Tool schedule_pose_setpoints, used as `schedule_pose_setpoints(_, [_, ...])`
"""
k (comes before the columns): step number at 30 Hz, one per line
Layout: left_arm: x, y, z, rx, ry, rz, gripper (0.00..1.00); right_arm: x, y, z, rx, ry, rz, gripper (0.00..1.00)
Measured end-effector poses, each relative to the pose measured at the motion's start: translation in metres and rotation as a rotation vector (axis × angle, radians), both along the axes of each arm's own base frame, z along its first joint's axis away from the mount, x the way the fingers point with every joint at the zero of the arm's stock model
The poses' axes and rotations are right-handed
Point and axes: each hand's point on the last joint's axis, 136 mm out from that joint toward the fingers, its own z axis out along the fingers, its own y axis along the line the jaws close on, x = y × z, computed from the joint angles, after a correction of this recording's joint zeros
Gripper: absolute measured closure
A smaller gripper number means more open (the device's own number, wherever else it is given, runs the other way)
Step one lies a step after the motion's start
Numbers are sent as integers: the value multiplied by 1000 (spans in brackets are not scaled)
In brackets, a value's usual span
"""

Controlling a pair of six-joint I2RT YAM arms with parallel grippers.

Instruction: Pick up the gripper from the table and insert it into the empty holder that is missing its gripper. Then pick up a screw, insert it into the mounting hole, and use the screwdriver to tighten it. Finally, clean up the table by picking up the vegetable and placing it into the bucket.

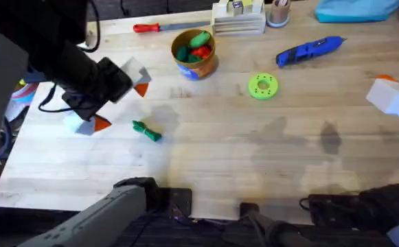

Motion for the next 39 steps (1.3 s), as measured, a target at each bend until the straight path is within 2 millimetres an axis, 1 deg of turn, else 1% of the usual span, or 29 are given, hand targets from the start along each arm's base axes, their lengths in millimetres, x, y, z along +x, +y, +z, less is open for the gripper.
schedule_pose_setpoints(2, [0,7,-11,-37,23,86,8,0,0,0,0,0,0,11])
schedule_pose_setpoints(6, [1,13,-39,-87,74,190,8,0,0,0,0,0,0,11])
schedule_pose_setpoints(10, [-8,11,-65,-114,138,320,8,0,0,0,0,0,0,10])
schedule_pose_setpoints(12, [-7,12,-74,-113,132,370,7,0,0,0,0,0,0,10])
schedule_pose_setpoints(14, [-2,14,-87,-113,106,408,7,0,0,0,0,0,0,10])
schedule_pose_setpoints(21, [8,16,-133,-113,32,468,8,0,0,0,0,0,0,10])
schedule_pose_setpoints(24, [14,19,-141,-112,-7,476,8,0,0,0,0,0,0,9])
schedule_pose_setpoints(28, [24,23,-142,-102,-44,482,7,0,0,0,0,1,0,10])
schedule_pose_setpoints(31, [26,24,-149,-100,-30,483,7,0,0,0,0,1,0,10])
schedule_pose_setpoints(34, [24,23,-160,-100,20,486,13,0,0,0,0,1,0,10])
schedule_pose_setpoints(35, [22,23,-164,-95,39,487,32,0,0,0,0,0,0,10])
schedule_pose_setpoints(36, [21,24,-166,-88,53,488,93,0,0,0,0,1,0,10])
schedule_pose_setpoints(37, [22,26,-165,-82,54,491,189,0,0,0,0,1,0,10])
schedule_pose_setpoints(38, [22,26,-165,-82,57,494,328,0,0,0,0,1,0,9])
schedule_pose_setpoints(39, [23,26,-166,-86,56,496,500,0,0,0,0,0,0,10])
